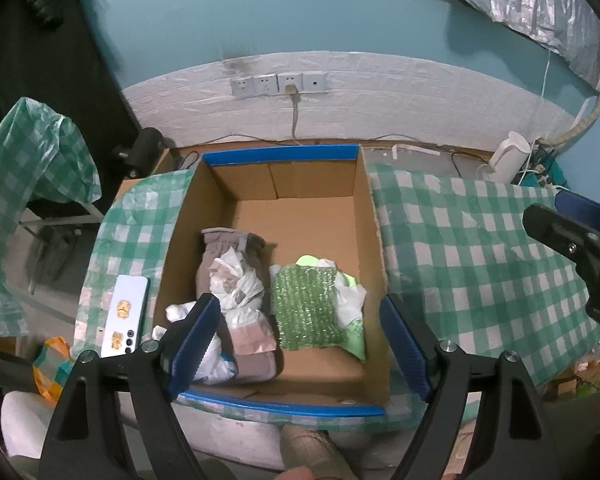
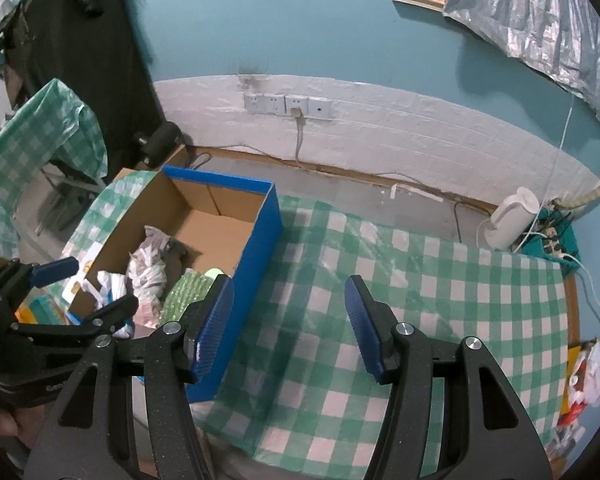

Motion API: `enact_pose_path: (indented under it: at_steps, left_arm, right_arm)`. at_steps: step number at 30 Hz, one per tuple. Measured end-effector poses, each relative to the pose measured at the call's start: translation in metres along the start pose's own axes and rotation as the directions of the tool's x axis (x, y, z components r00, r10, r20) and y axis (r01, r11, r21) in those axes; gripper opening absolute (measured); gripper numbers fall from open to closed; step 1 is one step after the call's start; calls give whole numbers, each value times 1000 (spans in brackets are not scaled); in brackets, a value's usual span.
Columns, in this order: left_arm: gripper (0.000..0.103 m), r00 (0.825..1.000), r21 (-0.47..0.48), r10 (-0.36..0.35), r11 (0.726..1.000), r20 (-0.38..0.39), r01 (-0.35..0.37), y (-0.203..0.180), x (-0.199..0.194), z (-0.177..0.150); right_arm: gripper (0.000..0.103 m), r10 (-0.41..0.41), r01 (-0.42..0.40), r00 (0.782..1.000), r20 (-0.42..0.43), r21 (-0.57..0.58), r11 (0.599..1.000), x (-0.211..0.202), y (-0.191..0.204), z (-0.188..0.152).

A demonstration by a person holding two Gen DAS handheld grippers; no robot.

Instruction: Organize soft objects

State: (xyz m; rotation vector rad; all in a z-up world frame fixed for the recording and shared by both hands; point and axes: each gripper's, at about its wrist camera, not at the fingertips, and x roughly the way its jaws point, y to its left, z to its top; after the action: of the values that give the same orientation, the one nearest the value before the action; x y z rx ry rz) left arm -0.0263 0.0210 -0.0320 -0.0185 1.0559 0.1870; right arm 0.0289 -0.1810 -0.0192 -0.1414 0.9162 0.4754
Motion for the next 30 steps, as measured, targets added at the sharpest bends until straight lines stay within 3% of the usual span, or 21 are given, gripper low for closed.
enact_pose_path:
  at_steps: [18,30]
  left_arm:
    - [87,998,2,8,1000,61,-8,-12,-19,1]
    - [87,999,5,7,1000,52,-7,-12,-17,0]
  right_arm:
    - [57,-19,18,999,29,37,999,-12,-20,-3]
    - [57,-19,18,999,28,43,999,-12,-22,-3]
